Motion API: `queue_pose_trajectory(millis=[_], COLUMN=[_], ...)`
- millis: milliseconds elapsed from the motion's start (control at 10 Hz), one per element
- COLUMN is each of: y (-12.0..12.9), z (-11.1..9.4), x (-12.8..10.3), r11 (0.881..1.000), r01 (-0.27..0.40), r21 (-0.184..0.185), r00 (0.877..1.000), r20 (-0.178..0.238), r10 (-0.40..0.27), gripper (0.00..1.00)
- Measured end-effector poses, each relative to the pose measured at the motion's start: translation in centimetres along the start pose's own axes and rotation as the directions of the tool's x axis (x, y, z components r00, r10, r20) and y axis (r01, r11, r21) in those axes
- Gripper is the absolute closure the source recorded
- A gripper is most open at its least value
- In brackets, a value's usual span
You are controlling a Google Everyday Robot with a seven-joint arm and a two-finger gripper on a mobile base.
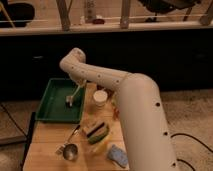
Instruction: Wipe tray with brush
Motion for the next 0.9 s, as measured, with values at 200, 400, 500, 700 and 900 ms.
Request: queue_pose_trajectory(millis=[200,400,500,700,900], y=[-2.6,-4.5,-5.1,-4.8,-3.3], z=[0.6,1.0,0.9,0.6,0.2], x=[-1.1,-2.8,-4.3,-6.0,-6.0], r11=[0.999,0.995,0.99,0.983,0.983], r01=[0.027,0.088,0.134,0.179,0.18], r21=[0.026,0.041,0.048,0.04,0.02], r00=[1.0,0.995,0.988,0.98,0.98], r20=[0.014,0.046,0.07,0.087,0.083], r10=[-0.028,-0.09,-0.137,-0.181,-0.182], gripper=[0.98,0.98,0.98,0.98,0.98])
